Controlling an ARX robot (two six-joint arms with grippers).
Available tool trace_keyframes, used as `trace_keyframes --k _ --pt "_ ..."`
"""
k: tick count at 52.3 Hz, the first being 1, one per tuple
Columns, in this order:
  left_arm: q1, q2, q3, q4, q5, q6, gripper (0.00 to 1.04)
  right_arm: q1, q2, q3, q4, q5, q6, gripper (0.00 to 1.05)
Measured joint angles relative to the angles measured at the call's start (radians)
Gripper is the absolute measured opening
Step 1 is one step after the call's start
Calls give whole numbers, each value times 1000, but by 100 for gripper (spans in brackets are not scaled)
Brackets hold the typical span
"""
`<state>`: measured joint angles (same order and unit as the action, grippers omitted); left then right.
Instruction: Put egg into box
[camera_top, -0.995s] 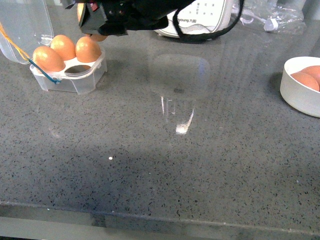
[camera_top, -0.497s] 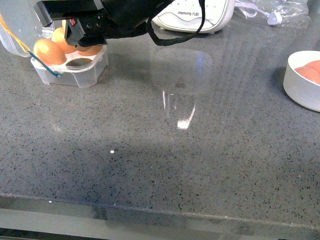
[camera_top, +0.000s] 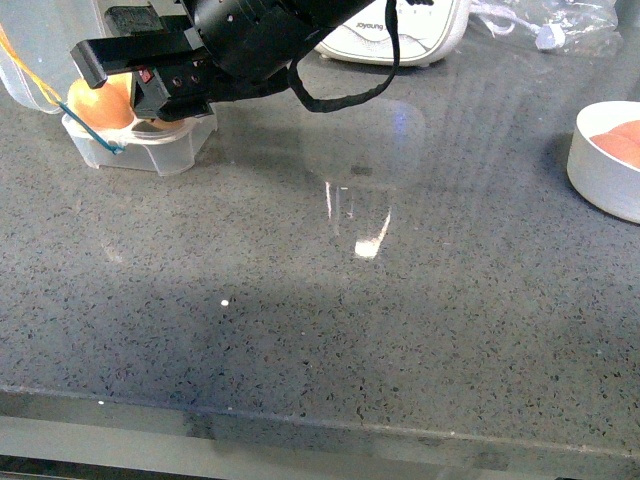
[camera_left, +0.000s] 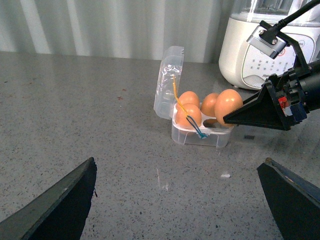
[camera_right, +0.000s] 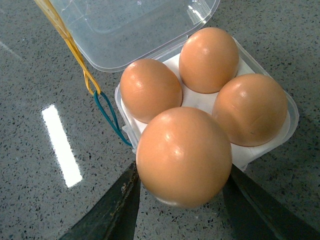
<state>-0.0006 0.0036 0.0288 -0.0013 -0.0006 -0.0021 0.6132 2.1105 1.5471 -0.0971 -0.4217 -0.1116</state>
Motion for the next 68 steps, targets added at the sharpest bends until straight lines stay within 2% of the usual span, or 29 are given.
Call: trace_keyframes --k 20,32,39,44,51,64,68 --pt "0 0 0 0 0 0 98 -5 -13 -8 10 0 2 99" --pt "0 0 0 0 0 0 98 -34 -121 -102 66 -6 10 97" --pt "0 0 0 0 0 0 98 -99 -288 -272 149 41 -20 97" --pt "0 0 0 0 0 0 98 -182 -420 -441 214 113 -40 97" --pt "0 0 0 0 0 0 98 -350 -612 -692 337 216 -44 97" --pt "0 0 0 0 0 0 98 -648 -881 -1029 461 255 -43 97" --pt "0 0 0 0 0 0 98 -711 -920 -1106 499 279 -61 97"
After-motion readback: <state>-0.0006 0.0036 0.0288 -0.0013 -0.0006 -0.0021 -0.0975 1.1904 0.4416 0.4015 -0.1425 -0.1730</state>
